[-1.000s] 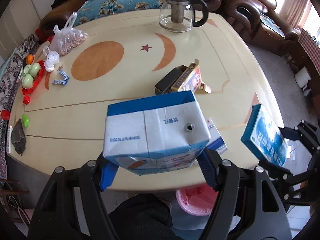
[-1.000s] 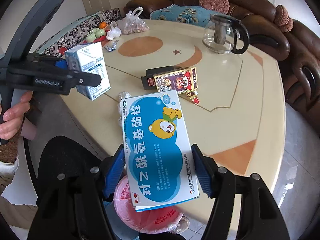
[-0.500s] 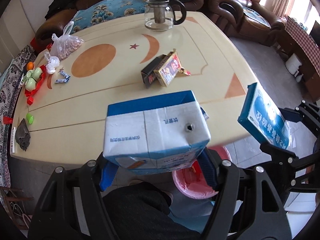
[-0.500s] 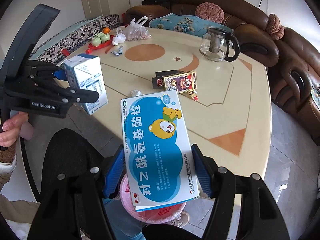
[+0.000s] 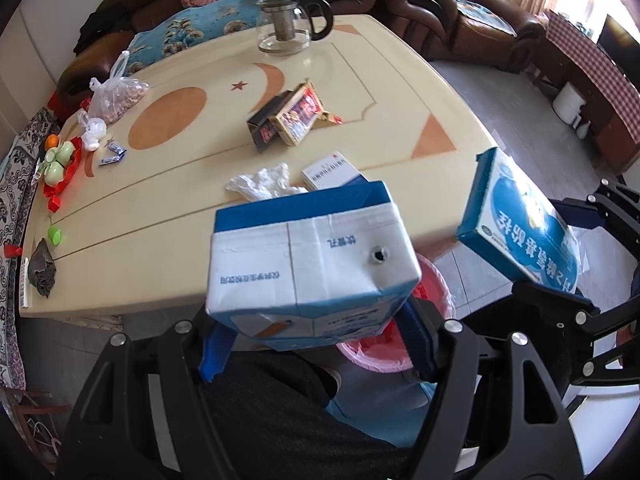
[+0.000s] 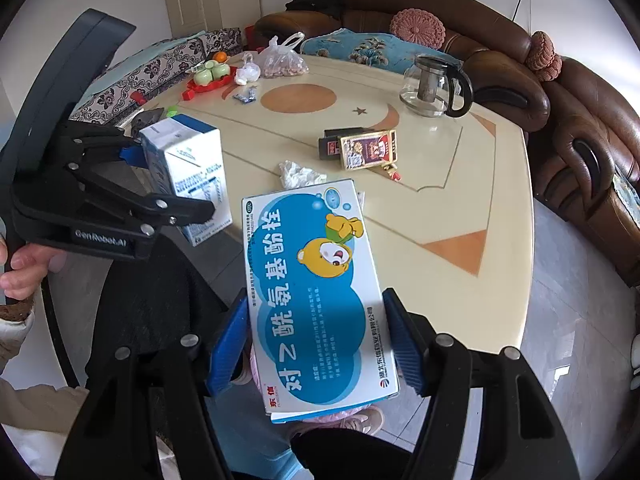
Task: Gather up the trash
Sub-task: 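Lift the medicine box and milk carton toward the trash bin, then lower the blue medicine box and milk carton over the pink bin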
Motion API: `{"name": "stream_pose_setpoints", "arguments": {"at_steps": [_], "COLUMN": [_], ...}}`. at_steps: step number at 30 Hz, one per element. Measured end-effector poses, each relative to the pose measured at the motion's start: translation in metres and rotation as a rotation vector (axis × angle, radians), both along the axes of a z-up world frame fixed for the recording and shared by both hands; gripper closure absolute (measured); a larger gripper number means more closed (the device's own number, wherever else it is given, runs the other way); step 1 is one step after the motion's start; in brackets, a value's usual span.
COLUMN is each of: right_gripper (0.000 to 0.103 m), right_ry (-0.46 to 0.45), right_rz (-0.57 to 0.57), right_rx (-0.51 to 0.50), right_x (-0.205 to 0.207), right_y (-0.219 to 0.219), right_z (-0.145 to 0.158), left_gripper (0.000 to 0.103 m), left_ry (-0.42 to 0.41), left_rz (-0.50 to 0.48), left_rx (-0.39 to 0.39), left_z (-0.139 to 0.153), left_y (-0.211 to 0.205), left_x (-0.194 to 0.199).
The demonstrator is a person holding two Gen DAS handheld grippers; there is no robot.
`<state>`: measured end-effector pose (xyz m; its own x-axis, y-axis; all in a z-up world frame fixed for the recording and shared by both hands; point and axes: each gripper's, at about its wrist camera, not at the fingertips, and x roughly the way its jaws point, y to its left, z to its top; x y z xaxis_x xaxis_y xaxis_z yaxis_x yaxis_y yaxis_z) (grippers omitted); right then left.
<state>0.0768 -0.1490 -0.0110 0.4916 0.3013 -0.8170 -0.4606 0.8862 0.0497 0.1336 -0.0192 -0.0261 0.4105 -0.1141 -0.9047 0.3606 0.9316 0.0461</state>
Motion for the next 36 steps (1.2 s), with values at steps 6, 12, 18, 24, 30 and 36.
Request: {"name": "stream_pose_setpoints", "arguments": {"at_steps": [6, 12, 18, 24, 30, 36], "right_gripper": [0.039, 0.039, 0.039, 0.039, 0.039, 0.039], "right_ry": [0.006, 0.024, 0.044, 0.071, 0.083, 0.104], "right_rz": [-0.007, -0.019, -0.024, -0.03, -0.05, -0.047], "right_rx": [-0.006, -0.008, -0.013, -0.014, -0.018, -0.05], "right_x": [-0.019, -0.028, -0.034, -0.036, -0.035, -0.031], "right_y": [0.0, -0.001, -0.001, -0.002, -0.007, -0.006], "right_z": [-0.003, -0.01, -0.023, -0.041, -0.064, -0.093], "left_gripper": [0.034, 0.034, 0.034, 0.034, 0.034, 0.034], "left_ry": [0.02, 0.032, 0.046, 0.064, 0.112, 0.151], "left_rz": [-0.027, -0.054, -0.079, -0.102, -0.118, -0.131], "left_rx": [0.0, 0.002, 0.004, 0.022, 0.026, 0.039], "left_z": [-0.011, -0.022, -0.038, -0.059, -0.086, -0.117], "left_y": [-0.011, -0.018, -0.024, -0.031, -0.035, -0.041], "left_x": [-0.016, -0.03, -0.038, -0.042, -0.041, -0.035]}}
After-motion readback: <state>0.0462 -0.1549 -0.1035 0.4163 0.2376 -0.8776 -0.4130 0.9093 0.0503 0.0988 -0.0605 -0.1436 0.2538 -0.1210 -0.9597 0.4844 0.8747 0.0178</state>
